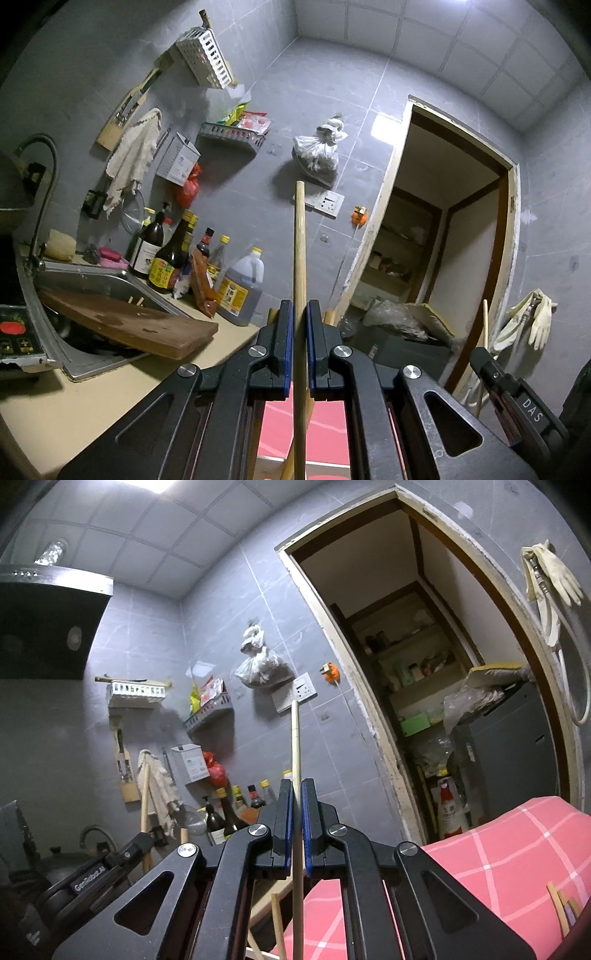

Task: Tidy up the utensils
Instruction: 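Lower the chopsticks into the caddy and open both tools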

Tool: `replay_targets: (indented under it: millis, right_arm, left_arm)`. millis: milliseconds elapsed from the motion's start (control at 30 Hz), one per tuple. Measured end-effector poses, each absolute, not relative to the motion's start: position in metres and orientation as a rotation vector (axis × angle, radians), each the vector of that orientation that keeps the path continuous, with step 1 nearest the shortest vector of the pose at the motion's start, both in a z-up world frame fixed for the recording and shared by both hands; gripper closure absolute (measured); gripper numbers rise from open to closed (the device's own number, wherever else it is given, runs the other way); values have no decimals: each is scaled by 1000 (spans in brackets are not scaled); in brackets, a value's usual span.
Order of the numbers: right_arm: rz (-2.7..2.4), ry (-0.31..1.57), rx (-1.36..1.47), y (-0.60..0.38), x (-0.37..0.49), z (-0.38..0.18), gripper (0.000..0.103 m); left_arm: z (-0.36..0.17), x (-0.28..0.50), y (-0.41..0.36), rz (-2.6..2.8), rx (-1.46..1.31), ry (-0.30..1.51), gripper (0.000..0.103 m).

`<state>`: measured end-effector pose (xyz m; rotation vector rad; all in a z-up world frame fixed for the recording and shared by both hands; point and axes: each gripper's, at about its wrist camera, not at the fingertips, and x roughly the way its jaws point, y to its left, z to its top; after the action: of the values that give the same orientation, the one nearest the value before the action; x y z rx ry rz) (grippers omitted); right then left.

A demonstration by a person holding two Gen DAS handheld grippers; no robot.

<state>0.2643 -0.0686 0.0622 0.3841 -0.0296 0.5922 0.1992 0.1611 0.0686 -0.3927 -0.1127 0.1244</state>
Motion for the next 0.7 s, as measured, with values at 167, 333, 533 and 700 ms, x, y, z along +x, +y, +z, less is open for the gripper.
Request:
replay_targets:
  millis: [167,333,533,700]
  right_arm:
    - [583,-31,356,-64,264,56,100]
    - [587,-22,326,-57,263,48,100]
    - [605,-20,295,-51,259,43,100]
    - [624,-14,263,-46,255,39,100]
  left_arm:
    - [63,198,153,134,-370,-124,98]
    - [55,197,145,130,-344,-117,98]
    - [48,197,137,127,-322,-101,98]
    - [42,196,132,125,-309,-84,98]
